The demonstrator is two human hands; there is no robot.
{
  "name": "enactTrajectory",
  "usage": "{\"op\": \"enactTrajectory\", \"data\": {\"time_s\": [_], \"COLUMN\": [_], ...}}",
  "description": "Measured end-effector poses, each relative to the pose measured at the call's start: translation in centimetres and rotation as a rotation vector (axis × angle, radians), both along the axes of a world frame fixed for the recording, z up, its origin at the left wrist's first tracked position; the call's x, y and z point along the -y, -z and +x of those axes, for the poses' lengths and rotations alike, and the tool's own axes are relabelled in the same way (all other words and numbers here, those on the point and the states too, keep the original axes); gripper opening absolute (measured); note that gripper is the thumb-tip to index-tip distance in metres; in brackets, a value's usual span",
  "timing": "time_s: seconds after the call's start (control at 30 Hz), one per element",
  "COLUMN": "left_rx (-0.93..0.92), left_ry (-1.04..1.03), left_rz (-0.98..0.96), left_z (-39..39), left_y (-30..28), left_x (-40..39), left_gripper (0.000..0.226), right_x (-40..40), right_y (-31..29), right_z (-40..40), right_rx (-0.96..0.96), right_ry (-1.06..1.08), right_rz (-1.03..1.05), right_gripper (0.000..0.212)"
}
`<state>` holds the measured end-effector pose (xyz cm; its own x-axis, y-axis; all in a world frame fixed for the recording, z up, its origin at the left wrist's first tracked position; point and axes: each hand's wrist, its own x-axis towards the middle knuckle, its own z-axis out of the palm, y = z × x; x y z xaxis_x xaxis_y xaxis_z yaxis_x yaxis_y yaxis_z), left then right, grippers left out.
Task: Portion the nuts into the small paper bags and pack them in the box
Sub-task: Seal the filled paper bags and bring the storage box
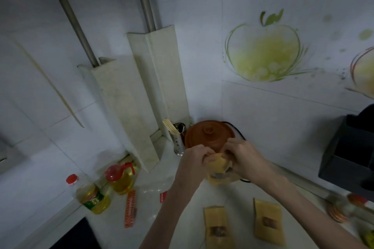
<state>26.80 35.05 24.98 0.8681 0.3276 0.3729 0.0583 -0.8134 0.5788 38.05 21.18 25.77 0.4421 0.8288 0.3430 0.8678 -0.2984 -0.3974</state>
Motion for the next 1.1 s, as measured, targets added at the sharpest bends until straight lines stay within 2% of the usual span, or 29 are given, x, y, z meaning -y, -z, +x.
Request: {"op": "enactTrajectory", "data": {"time_s": [0.27, 0.43, 0.87, 1.0, 1.1], "left_rx": [0.010, 0.007, -0.015, -0.038, -0.053], "left_ry": [-0.045, -0.054, -0.045, -0.020, -0.018], "left_rz": [0.057, 0.057, 0.014, 0.044, 0.085], "left_z": [-0.2, -0.4, -0.5, -0.6, -0.7], "left_y": [0.0, -0.2, 0.8, 1.0, 1.1], "left_x": [0.5, 0.5, 0.7, 0.5, 0.2], "left_gripper": [0.008, 0.008, 0.008, 0.009, 0.007], "right_x": [-0.2, -0.2, -0.4, -0.4, -0.3], "right_y": [0.4, 0.7, 1.3, 1.3, 1.4], "right_z": [0.1, 0.0, -0.2, -0.7, -1.0], "right_rx": [-0.003, 0.015, 0.018, -0.023, -0.038], "right_ry": [-0.042, -0.022, -0.035, -0.037, -0.004], "right_rz": [0.044, 0.037, 0.003, -0.011, -0.007], "right_gripper": [0.009, 0.017, 0.015, 0.026, 0.024]}}
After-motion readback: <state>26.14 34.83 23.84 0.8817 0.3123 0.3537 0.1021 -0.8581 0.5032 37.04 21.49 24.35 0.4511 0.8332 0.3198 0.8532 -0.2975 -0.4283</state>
